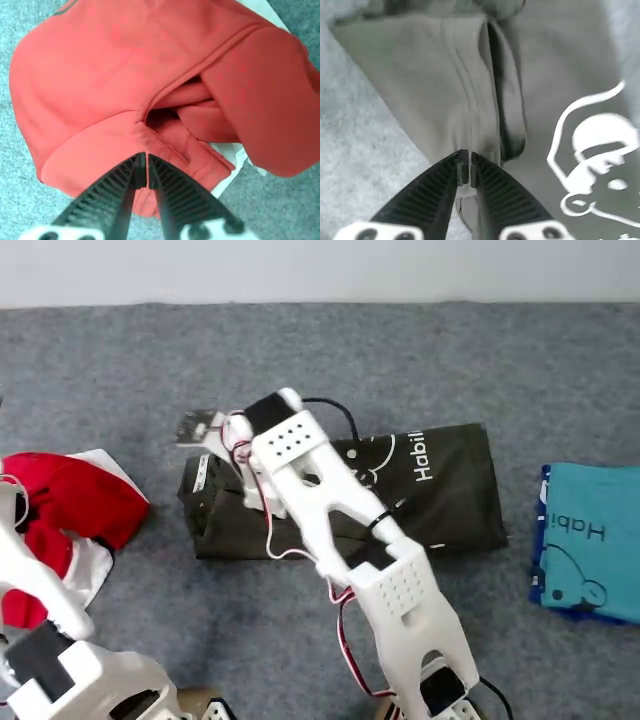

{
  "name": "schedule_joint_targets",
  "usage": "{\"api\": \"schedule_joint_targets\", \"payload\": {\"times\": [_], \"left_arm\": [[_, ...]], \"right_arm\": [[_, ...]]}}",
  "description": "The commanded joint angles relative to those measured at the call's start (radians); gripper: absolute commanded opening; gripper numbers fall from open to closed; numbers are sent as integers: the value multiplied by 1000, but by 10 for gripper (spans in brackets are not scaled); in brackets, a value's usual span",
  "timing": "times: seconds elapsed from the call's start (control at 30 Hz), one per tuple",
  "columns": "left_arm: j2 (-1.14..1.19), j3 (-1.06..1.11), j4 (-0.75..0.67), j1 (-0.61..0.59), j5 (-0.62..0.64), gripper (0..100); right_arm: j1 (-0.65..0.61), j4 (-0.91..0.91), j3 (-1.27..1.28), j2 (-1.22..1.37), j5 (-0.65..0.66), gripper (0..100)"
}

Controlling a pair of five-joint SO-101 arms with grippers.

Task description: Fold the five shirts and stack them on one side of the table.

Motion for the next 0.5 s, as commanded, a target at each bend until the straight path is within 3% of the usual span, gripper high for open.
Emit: {"api": "schedule_joint_targets", "payload": {"times": [0.0,0.2,0.33,0.47], "left_arm": [[-52,-4,0,0,-8,15],[-52,-4,0,0,-6,15],[-54,-16,46,2,-6,15],[-54,-54,110,2,-6,15]], "right_arm": [[73,1,61,5,-9,9],[101,-70,49,56,-8,9],[91,38,-58,36,-12,9],[160,45,-72,-45,-84,9]]}}
